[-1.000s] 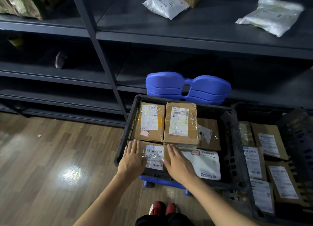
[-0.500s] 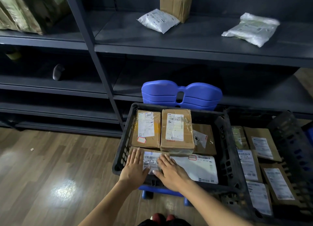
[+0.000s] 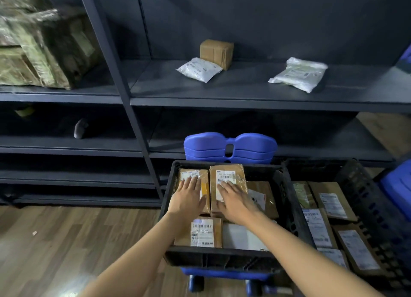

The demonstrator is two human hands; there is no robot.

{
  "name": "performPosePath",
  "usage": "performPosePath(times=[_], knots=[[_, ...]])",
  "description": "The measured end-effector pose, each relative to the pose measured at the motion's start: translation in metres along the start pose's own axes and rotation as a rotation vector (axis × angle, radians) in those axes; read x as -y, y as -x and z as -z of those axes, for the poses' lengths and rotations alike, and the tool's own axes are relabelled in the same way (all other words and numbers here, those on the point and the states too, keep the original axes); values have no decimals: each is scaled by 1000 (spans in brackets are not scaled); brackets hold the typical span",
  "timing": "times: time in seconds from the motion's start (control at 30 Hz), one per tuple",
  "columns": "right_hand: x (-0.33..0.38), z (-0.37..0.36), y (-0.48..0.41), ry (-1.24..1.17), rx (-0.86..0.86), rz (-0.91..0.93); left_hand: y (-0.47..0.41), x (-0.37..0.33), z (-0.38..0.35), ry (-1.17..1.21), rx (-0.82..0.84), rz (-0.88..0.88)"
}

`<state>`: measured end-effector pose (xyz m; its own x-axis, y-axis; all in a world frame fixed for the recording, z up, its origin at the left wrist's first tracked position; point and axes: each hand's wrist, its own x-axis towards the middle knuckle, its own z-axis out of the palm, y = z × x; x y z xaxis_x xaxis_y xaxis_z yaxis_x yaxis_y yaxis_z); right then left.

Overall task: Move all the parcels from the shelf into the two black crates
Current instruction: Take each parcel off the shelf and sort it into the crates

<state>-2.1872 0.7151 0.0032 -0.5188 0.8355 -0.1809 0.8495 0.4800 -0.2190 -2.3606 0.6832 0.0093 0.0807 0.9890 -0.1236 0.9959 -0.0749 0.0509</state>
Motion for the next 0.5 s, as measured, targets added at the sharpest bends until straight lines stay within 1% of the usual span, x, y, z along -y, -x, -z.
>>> performPosePath(times=[0.2, 0.33, 0.5], knots=[[-17, 40, -15, 80, -121, -17, -27, -9, 42, -26, -20, -32], [-31, 69, -26, 60, -126, -38, -51, -19, 65, -35, -49, -28], [-58, 121, -47, 60, -251, 19, -95, -30, 101, -57, -127, 4]])
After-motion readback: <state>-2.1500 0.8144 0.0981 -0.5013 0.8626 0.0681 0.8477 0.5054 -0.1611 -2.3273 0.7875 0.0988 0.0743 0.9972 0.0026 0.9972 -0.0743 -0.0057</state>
